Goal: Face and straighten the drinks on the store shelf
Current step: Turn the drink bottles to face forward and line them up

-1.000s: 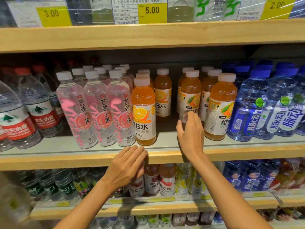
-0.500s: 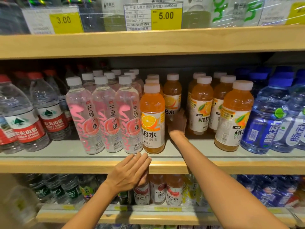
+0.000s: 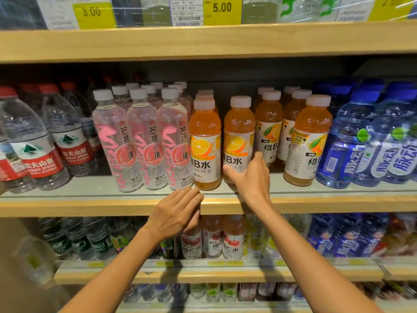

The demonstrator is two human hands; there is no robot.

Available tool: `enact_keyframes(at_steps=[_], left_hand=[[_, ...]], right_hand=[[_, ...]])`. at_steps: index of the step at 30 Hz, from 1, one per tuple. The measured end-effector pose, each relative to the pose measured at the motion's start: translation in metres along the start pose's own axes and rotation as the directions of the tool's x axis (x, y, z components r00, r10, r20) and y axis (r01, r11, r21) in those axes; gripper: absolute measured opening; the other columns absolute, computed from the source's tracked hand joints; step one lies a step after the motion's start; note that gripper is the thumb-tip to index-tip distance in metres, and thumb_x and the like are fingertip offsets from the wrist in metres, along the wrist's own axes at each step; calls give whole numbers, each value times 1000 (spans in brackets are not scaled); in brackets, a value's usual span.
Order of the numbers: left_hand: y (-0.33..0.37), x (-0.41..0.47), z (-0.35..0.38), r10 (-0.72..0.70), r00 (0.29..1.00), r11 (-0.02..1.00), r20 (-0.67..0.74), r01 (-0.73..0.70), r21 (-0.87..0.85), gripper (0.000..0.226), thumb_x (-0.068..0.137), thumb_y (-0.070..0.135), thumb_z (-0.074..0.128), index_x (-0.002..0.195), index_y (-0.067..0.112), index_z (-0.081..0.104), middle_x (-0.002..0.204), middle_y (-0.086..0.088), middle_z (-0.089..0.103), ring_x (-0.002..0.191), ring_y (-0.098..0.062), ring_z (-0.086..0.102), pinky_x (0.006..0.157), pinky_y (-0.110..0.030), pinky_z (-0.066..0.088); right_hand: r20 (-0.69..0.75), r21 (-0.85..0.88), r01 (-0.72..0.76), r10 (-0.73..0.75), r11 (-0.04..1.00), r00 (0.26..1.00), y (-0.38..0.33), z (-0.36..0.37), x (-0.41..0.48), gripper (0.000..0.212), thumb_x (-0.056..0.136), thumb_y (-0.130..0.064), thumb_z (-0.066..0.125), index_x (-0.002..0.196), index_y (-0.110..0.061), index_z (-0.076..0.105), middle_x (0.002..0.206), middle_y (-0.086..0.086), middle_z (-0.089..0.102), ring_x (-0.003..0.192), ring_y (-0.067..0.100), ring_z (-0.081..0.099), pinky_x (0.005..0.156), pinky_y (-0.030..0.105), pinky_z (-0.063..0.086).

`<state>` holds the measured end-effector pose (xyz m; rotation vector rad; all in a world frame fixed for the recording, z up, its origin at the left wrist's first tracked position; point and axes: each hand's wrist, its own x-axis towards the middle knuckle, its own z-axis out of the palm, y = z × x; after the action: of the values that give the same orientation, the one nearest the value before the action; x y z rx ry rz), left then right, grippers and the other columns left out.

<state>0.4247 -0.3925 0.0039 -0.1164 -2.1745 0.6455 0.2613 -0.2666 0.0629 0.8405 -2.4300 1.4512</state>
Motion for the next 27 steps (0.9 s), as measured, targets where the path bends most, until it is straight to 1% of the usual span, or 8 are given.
enact_keyframes(at_steps=[4, 9, 15, 17, 19, 22, 24, 27], left_hand=[[4, 3, -4, -60, 998, 998, 28, 61, -34, 36, 90, 25, 47, 101, 1, 72, 107, -17, 70, 94, -30, 69, 84, -36, 53], [8, 11, -12, -97, 989, 991, 116, 107, -84, 28, 87, 22, 52, 99, 1, 67, 101, -15, 67, 88, -28, 65, 72, -35, 54], [12, 36, -39, -294, 904, 906, 312, 367, -211, 25, 94, 29, 45, 94, 10, 61, 90, -2, 61, 75, -18, 58, 58, -27, 44], [14, 52, -50, -489, 807, 714, 332, 589, -378, 20, 97, 29, 50, 103, 14, 62, 97, 3, 63, 84, -7, 59, 68, -21, 47], [17, 78, -62, -639, 666, 350, 385, 698, -625, 27, 97, 35, 50, 111, 16, 62, 102, 7, 66, 90, 3, 60, 77, -12, 46], [22, 118, -79, -629, 576, -159, 522, 562, -812, 41, 93, 42, 43, 115, 14, 63, 110, -1, 70, 100, -8, 65, 87, -23, 50], [28, 137, -85, -586, 568, -307, 578, 505, -807, 43, 87, 48, 46, 114, 18, 63, 112, -3, 70, 103, -14, 66, 88, -26, 53], [40, 154, -88, -619, 511, -368, 596, 482, -795, 49, 72, 53, 61, 109, 22, 61, 99, 3, 72, 93, -12, 70, 75, -24, 56]], right_hand=[[70, 60, 53, -57, 997, 996, 7, -12, -7, 80, 68, -46, 77, 127, -8, 41, 123, 9, 49, 117, 25, 48, 95, 44, 45], [174, 294, 19, -73, 956, 982, 6, -16, -5, 63, 68, -31, 83, 109, -20, 37, 95, -19, 52, 93, 10, 56, 68, 11, 42], [138, 466, 39, -116, 884, 984, 6, -27, -22, 65, 62, -24, 87, 110, -25, 44, 95, -20, 58, 86, -10, 58, 74, 14, 48], [193, 507, 11, -126, 862, 973, 4, -32, -29, 65, 59, -25, 87, 112, -19, 50, 97, -10, 66, 89, 1, 64, 78, 25, 54], [247, 540, -19, -137, 841, 959, 2, -38, -38, 71, 53, -31, 85, 114, -15, 52, 98, -3, 69, 90, 11, 67, 77, 29, 56], [298, 559, -35, -162, 829, 941, -3, -45, -54, 66, 49, -34, 81, 107, -21, 53, 92, -5, 70, 83, 7, 68, 70, 23, 55], [315, 554, -34, -171, 832, 934, -6, -47, -63, 62, 47, -35, 80, 102, -26, 52, 89, -7, 69, 79, 4, 67, 67, 22, 55], [293, 500, -11, -157, 866, 943, -10, -50, -71, 67, 41, -41, 71, 102, -24, 48, 81, -8, 66, 69, 1, 63, 58, 17, 52]])
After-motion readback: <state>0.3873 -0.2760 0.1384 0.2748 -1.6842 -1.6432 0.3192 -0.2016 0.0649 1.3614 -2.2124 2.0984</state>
